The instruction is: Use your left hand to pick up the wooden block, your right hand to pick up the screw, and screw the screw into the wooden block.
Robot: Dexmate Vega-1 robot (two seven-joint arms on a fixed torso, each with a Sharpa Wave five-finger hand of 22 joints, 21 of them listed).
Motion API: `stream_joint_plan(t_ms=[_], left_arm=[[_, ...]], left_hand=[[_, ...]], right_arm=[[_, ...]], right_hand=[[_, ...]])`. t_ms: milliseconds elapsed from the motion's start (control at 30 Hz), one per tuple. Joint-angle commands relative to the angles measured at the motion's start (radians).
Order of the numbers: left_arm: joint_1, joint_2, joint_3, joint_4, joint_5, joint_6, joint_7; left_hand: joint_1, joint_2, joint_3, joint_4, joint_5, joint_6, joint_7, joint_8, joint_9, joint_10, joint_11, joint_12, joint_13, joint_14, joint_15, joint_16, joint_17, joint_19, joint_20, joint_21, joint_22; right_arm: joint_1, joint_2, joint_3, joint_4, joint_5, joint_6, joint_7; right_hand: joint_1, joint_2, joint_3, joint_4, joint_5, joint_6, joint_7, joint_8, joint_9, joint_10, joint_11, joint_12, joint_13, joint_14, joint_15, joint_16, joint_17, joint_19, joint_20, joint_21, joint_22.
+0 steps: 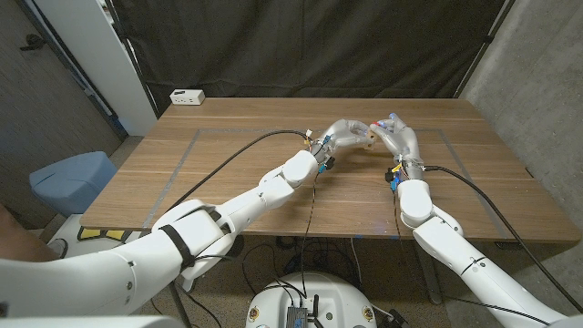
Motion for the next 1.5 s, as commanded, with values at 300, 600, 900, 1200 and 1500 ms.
stream_joint_plan(t_ms=[300, 600, 900, 1200, 1500], left_arm=[[0.004, 0.006, 0.003, -0.012, 0.003, 0.002, 0.003], [0.016, 0.016, 0.002, -0.044, 0.007, 0.015, 0.007], [0.027, 0.024, 0.001, -0.071, 0.01, 0.025, 0.01], [0.032, 0.027, 0.001, -0.087, 0.014, 0.03, 0.012], [0.031, 0.024, 0.002, -0.086, 0.018, 0.031, 0.016]], left_hand=[[-0.001, 0.021, 0.037, 0.04, -0.018, 0.115, -0.114, 0.01, 0.02, 0.063, -0.097, -0.013, -0.002, -0.009, -0.111, 0.005, 0.015, 0.007, -0.002, 0.0, 0.003], [-0.003, 0.022, 0.023, 0.038, -0.024, 0.127, -0.113, 0.014, 0.022, 0.07, -0.098, -0.008, 0.001, -0.014, -0.112, 0.009, 0.022, 0.007, -0.003, -0.001, 0.003], [-0.004, 0.023, 0.026, 0.037, -0.025, 0.125, -0.113, 0.013, 0.022, 0.072, -0.098, -0.007, 0.0, -0.01, -0.112, 0.008, 0.02, 0.007, -0.003, 0.0, 0.003], [-0.003, 0.047, 0.011, 0.037, -0.013, 0.07, -0.111, -0.01, 0.025, 0.022, -0.099, -0.023, 0.001, -0.03, -0.104, 0.011, 0.035, 0.007, 0.006, 0.0, 0.003], [-0.01, 0.06, -0.002, 0.041, -0.001, 0.037, -0.108, -0.024, 0.027, -0.009, -0.097, -0.032, 0.002, -0.042, -0.094, 0.013, 0.043, 0.007, 0.013, 0.0, 0.003]], right_arm=[[-0.006, -0.012, -0.004, -0.008, 0.001, -0.004, 0.005], [-0.013, -0.018, -0.003, -0.013, 0.0, 0.003, 0.011], [-0.025, -0.021, 0.004, -0.025, 0.004, 0.006, 0.01], [-0.036, -0.033, 0.008, -0.035, 0.005, 0.009, 0.023], [-0.038, -0.038, 0.011, -0.034, 0.014, 0.012, 0.036]], right_hand=[[-0.001, -0.003, -0.006, -0.001, 0.011, -0.023, 0.005, -0.008, -0.01, -0.012, 0.002, -0.005, 0.003, -0.007, -0.008, -0.005, 0.003, -0.012, -0.034, -0.001, 0.002], [-0.005, -0.01, -0.008, -0.001, 0.013, -0.035, 0.005, -0.015, -0.018, -0.019, 0.008, -0.007, 0.004, -0.013, -0.002, -0.008, 0.004, -0.016, -0.032, -0.002, 0.002], [-0.015, -0.015, -0.012, 0.003, 0.014, -0.042, 0.005, -0.02, -0.027, -0.027, 0.009, -0.008, 0.004, -0.018, 0.001, -0.009, 0.005, -0.02, -0.03, -0.002, 0.002], [-0.016, -0.022, -0.012, 0.001, 0.016, -0.06, 0.01, -0.029, -0.036, -0.036, 0.012, -0.01, 0.004, -0.022, 0.005, -0.011, 0.005, -0.027, -0.027, -0.003, 0.003], [-0.021, -0.029, -0.013, 0.001, 0.017, -0.076, 0.016, -0.04, -0.047, -0.046, 0.015, -0.011, 0.004, -0.03, 0.01, -0.013, 0.005, -0.036, -0.021, -0.004, 0.003]])
